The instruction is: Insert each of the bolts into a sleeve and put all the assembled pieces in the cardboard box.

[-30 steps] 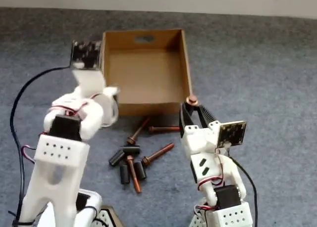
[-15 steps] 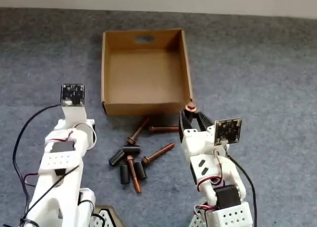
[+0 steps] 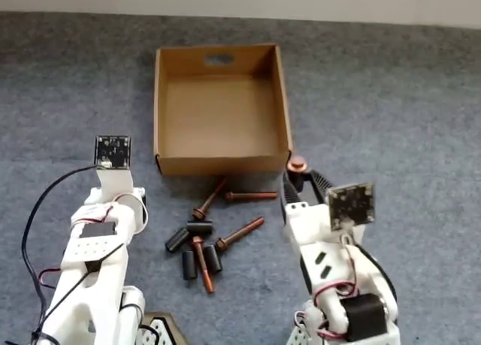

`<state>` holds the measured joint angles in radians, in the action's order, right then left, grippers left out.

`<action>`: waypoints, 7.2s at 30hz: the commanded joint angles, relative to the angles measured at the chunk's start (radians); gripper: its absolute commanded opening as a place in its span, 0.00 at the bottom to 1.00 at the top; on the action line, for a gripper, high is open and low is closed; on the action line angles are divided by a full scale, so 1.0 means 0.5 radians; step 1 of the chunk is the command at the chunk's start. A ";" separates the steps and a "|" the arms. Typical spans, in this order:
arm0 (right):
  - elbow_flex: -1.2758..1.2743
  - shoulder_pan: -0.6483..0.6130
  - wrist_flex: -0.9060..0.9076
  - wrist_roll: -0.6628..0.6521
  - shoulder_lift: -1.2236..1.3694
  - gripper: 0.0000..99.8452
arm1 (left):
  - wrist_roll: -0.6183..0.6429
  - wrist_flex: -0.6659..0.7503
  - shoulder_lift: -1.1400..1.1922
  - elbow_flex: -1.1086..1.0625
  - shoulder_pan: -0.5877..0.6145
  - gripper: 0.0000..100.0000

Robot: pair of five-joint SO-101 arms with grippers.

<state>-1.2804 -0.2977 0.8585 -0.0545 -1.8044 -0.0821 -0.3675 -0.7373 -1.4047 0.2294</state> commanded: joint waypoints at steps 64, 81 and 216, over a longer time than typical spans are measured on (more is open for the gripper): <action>5.758 -0.143 1.680 0.460 6.093 0.01 | -0.009 -0.850 1.180 1.082 0.020 0.03; 6.108 -0.140 1.797 0.307 5.921 0.13 | -0.009 -0.850 1.180 1.082 0.020 0.03; 0.953 -1.229 -0.149 0.123 2.886 0.13 | 0.381 -0.770 1.180 1.146 0.508 0.03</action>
<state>-0.8523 -0.9099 0.8201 0.0192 -0.4127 0.0990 -0.7695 -0.1465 -0.8677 0.4641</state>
